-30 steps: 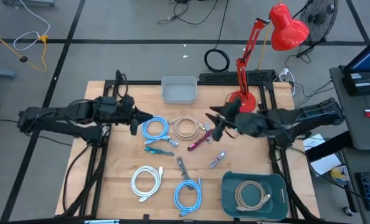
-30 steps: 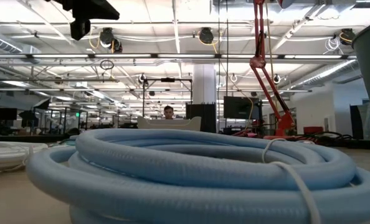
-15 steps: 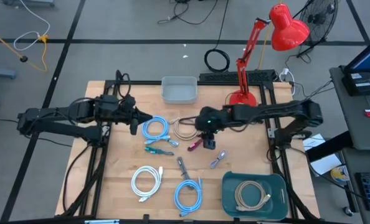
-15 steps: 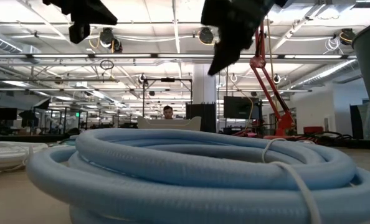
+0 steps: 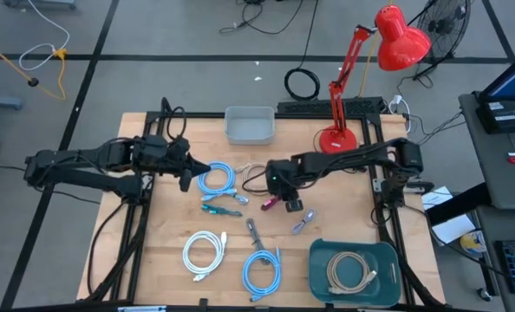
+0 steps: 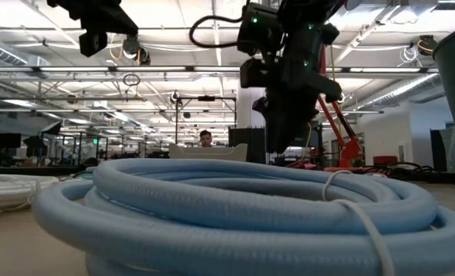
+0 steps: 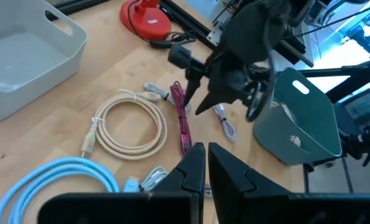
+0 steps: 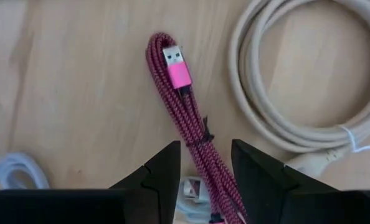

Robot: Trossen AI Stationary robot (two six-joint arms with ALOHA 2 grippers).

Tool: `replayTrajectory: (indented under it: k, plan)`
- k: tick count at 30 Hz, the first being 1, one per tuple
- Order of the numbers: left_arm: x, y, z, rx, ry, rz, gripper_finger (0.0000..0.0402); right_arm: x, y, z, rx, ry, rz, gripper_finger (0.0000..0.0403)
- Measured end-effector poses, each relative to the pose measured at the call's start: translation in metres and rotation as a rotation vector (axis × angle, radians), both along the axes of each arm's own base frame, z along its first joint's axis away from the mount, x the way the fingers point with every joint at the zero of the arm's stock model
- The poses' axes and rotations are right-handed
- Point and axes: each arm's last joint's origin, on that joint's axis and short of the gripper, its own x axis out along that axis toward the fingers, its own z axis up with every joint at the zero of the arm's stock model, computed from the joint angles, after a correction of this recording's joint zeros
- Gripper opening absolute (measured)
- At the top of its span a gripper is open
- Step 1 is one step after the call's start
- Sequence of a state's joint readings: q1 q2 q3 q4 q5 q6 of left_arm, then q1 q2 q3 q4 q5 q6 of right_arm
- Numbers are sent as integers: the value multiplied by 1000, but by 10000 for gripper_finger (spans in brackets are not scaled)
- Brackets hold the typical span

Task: Pick & Place USB Port
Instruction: Put the the pink usb cable into the gray bin

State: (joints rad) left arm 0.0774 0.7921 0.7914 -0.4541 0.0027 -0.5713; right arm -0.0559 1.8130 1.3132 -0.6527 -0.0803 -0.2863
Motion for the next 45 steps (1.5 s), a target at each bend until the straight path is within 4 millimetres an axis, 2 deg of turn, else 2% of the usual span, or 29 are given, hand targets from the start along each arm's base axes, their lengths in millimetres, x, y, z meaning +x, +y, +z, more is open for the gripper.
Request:
replayTrajectory:
  k: [8,19,30,38,42,45]
  plan:
    - [0,-3,0,-11,-1,-9,21,6,-1,-17,-19,27,36,134]
    - [0,-7,0,-16,-2,-3,21,7,-8,-17,-87,19,7,134]
    - [0,-7,0,-18,-3,-2,21,-14,-3,-42,45,111,-41,134]
    - [0,-7,0,-12,-2,-5,21,-15,6,-45,49,114,-31,133]
    - [0,-7,0,-4,0,-8,21,-14,11,-45,47,113,-28,117]
    - [0,-7,-1,-1,8,-9,21,-12,12,-44,57,88,-53,88]
